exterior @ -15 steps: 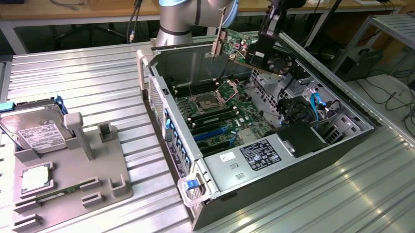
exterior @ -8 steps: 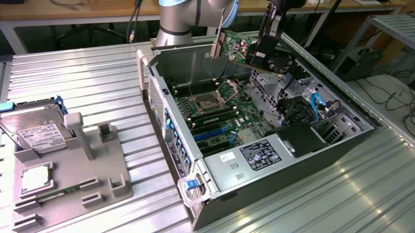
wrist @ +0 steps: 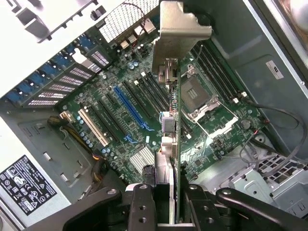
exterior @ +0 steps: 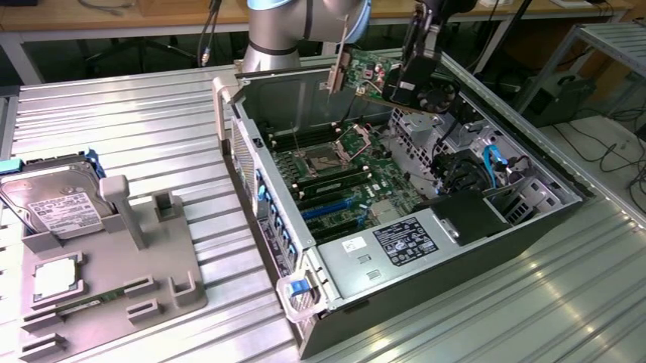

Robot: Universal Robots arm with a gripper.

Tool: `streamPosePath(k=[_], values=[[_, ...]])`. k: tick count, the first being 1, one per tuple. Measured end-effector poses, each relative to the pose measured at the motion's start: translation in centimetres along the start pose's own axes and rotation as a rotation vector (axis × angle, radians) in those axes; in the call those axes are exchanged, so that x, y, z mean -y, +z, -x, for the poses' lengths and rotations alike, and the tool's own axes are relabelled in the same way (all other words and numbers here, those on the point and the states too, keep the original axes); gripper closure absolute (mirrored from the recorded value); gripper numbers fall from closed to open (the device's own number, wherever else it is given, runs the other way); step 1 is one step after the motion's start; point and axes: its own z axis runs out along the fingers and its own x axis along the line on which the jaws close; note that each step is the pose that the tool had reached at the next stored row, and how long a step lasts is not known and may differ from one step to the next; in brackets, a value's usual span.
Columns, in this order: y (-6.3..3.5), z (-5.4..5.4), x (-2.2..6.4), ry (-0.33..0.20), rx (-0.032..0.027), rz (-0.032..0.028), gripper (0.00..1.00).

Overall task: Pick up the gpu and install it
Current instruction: 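Insert the gpu into the slot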

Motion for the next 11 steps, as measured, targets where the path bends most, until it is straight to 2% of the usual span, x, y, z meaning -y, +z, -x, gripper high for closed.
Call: streamPosePath(k=[11], values=[[0.00,-0.01,0.00,-0.120,-0.0005,0.0011,0.72]])
